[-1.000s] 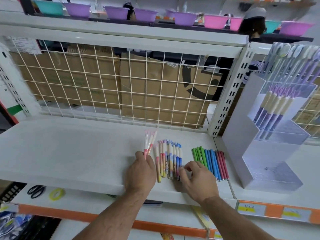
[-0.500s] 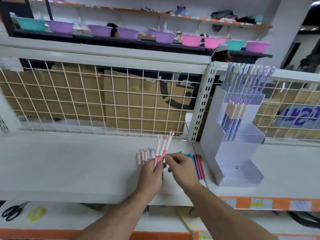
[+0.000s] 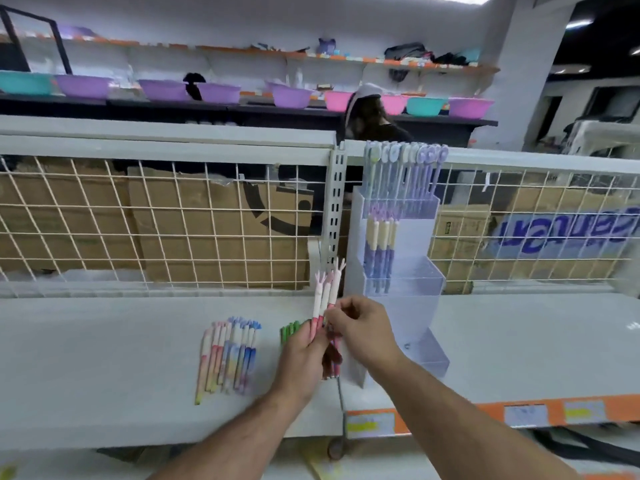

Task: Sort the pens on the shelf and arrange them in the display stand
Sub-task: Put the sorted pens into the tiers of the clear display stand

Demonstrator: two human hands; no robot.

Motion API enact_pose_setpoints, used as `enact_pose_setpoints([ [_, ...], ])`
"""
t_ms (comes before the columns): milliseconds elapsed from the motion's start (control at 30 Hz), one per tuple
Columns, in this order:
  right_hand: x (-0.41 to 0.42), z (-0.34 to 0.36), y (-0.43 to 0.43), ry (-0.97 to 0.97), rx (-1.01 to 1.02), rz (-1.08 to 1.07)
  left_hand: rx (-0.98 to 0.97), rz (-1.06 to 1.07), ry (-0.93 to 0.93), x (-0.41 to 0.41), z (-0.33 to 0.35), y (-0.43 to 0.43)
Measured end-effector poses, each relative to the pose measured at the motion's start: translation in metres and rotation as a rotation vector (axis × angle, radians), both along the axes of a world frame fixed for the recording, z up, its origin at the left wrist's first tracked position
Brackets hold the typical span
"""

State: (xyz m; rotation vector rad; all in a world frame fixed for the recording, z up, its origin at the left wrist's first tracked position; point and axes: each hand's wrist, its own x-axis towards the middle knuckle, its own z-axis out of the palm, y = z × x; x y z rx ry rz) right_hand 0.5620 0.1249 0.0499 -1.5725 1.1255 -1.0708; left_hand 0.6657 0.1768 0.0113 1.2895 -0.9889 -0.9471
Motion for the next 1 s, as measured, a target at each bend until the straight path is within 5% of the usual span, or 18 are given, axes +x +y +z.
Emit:
enact_pose_setpoints([
  [467,-0.127,0.029,-0.069,-0.015,-0.080,0.165,-0.042,0.064,0.009,-0.130,0.015,-0.052],
  [1000,-0.132,0.095,-0.119,-0.028,-0.176,0.084,0.035,0.110,-0.024,-0.113,-0.002,-0.076],
])
